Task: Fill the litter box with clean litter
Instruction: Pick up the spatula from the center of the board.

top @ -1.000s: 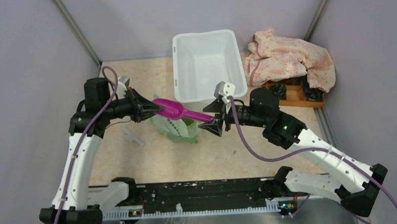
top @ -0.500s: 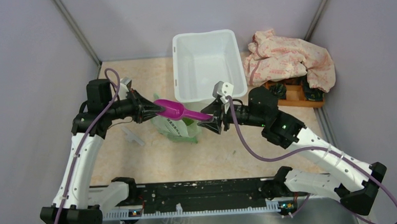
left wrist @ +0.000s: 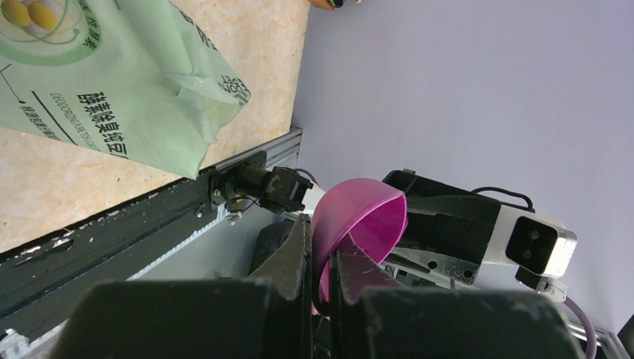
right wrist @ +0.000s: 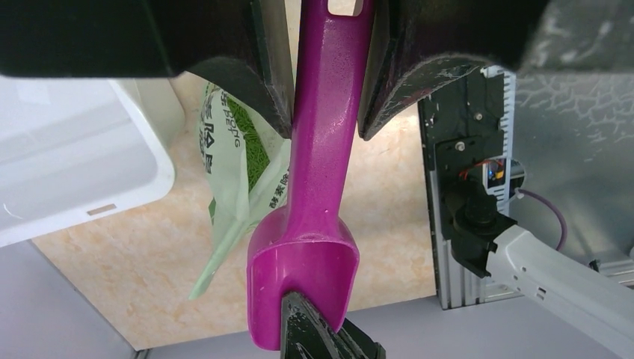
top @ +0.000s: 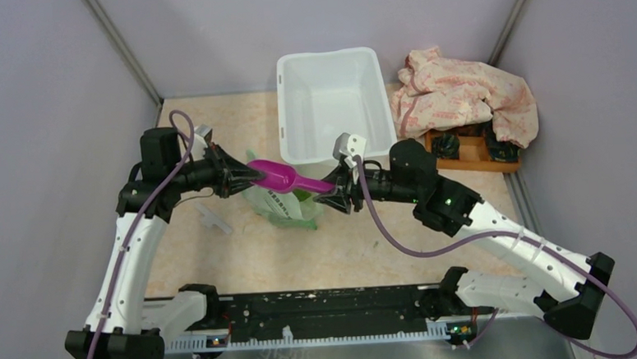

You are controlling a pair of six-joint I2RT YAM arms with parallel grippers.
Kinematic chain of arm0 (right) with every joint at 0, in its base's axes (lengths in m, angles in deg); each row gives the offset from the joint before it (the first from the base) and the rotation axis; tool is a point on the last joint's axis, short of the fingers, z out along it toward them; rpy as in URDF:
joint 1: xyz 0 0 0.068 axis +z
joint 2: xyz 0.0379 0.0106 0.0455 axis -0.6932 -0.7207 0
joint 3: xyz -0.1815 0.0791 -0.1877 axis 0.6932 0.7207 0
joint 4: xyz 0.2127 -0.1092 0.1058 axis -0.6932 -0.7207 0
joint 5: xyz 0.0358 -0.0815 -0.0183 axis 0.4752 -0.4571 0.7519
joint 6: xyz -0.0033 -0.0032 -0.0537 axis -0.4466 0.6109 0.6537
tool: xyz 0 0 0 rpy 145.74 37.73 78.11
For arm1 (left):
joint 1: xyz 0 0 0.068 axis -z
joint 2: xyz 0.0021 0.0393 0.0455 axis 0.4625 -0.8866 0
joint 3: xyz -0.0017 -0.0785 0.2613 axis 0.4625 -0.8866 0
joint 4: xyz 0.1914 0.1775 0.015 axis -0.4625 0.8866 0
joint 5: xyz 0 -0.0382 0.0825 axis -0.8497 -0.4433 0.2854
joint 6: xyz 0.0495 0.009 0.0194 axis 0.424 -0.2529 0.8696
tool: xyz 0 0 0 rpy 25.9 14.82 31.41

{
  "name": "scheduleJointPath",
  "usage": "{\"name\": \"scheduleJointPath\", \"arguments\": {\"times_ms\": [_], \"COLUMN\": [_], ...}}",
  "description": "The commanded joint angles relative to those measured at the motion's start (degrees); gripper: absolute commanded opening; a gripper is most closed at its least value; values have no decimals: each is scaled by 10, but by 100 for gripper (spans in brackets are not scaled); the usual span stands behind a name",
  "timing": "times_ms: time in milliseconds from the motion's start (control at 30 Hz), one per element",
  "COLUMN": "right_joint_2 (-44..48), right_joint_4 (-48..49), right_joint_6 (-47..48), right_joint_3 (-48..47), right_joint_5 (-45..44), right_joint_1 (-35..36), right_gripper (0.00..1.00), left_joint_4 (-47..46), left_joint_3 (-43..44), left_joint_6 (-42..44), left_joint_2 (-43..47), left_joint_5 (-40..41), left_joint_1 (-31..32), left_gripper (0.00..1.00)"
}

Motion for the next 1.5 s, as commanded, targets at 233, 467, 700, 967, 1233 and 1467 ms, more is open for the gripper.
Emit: {"name": "scheduleJointPath", "arguments": {"times_ms": [233,467,700,967,1233,1467], "right_joint_2": [0,5,7,5,2,2], "right_joint_4": [35,41,46,44,41,19], "right_joint_6": [7,3,0,0,0,-9], "right_joint_3": [-38,-36,-36,-32,-32,-53], "right_joint_5": [3,7,7,6,2,-8], "right_joint_1": [13,13,13,13,14,18], "right_gripper": [30,34,35,30,8,0], "left_joint_4": [-21,-33,-45,-71,-89,-67], "left_joint_3": [-26,-46,-65,-77,-90,-62], "left_joint_6": [-2,-7,-16,-40,-57,-20], "left_joint_2": [13,19,27,36,43,35], "left_joint_5": [-10,-11,-11,-18,-24,7], "left_joint_1": [-1,-1,-1,-1,-1,-1], "left_gripper": [0,0,0,0,0,10]}}
